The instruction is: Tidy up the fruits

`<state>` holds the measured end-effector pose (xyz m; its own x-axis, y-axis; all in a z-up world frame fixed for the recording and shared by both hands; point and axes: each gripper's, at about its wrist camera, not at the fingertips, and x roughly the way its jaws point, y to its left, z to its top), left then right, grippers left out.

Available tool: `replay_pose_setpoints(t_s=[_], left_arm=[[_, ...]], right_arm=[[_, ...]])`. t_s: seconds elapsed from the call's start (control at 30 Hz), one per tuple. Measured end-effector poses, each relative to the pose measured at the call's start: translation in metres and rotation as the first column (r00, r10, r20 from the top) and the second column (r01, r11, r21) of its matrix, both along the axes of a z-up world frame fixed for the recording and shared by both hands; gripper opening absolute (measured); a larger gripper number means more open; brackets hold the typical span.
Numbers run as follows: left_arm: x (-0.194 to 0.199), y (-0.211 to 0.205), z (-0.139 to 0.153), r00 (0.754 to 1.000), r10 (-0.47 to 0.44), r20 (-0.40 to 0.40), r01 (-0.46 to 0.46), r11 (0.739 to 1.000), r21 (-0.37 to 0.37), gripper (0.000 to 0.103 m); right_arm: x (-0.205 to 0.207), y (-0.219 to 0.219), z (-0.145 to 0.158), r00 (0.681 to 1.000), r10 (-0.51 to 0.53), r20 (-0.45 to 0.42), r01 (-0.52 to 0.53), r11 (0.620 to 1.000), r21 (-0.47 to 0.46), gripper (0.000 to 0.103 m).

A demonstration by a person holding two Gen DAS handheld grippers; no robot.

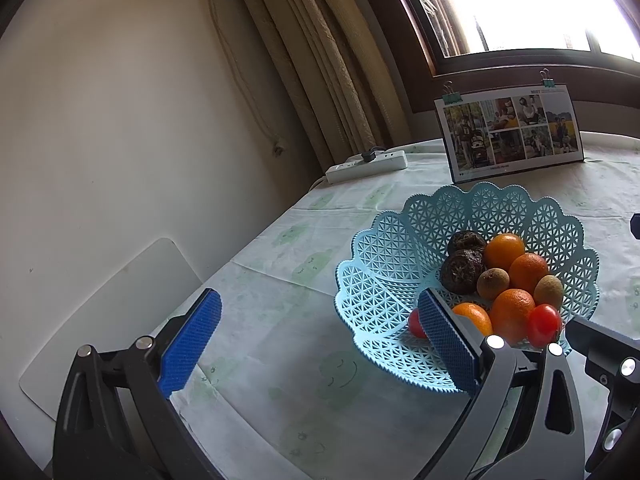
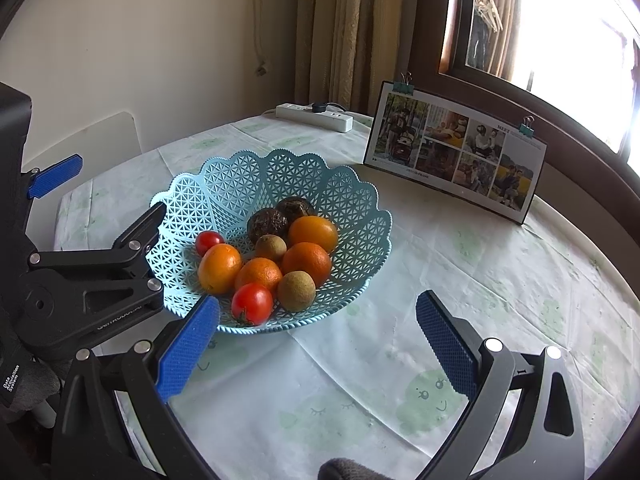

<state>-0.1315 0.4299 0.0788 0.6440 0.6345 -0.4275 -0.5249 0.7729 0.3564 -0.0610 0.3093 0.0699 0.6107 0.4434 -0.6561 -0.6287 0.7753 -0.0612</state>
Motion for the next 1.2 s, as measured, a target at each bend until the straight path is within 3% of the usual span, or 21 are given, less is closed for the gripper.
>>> replay_pose_setpoints(t_s=[1.2], left_arm=[[-0.0003,-0.0020,0.0001,1.000,-0.002,-0.001,0.002,1.000,0.003,0.100]], right_arm=[[-0.0042,0.0035,0.0036,1.000,0.007,0.005,-0.007,1.000,0.004,0.098]])
